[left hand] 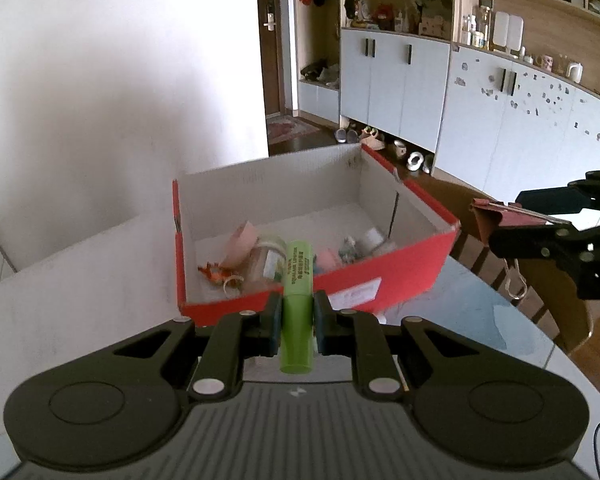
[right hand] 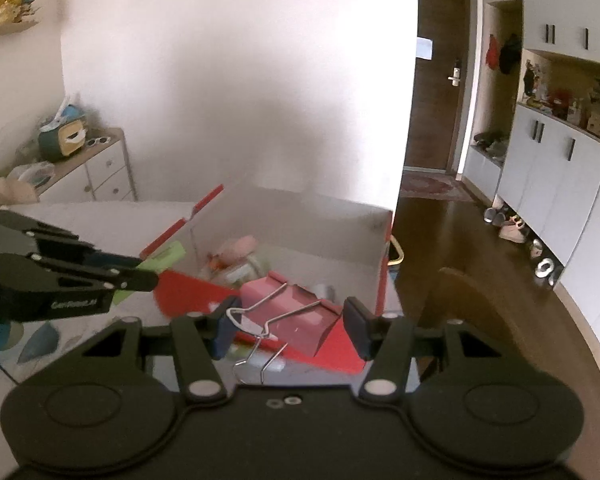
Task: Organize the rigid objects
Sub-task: 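Carry the highlighter and the binder clip over the red box with both tools, then open both tools to drop the highlighter and clip into the box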
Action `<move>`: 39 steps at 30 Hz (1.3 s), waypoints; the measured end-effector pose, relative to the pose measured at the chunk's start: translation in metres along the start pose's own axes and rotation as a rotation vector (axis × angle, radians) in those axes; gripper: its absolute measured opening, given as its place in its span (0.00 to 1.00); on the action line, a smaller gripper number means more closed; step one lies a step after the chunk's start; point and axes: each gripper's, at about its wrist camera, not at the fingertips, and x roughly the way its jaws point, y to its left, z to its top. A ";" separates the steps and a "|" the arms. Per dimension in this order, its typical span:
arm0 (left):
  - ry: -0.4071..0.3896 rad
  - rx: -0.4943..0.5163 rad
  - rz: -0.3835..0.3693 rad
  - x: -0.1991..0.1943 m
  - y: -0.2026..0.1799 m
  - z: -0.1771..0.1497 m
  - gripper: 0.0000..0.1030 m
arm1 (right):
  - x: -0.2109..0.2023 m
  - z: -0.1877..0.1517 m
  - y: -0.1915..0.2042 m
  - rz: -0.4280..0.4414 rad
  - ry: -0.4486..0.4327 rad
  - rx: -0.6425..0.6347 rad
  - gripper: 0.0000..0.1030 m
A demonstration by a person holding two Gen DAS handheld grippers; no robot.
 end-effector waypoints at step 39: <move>0.100 -0.051 0.090 0.169 0.010 0.082 0.16 | 0.160 0.021 -0.011 -0.038 0.150 -0.018 0.54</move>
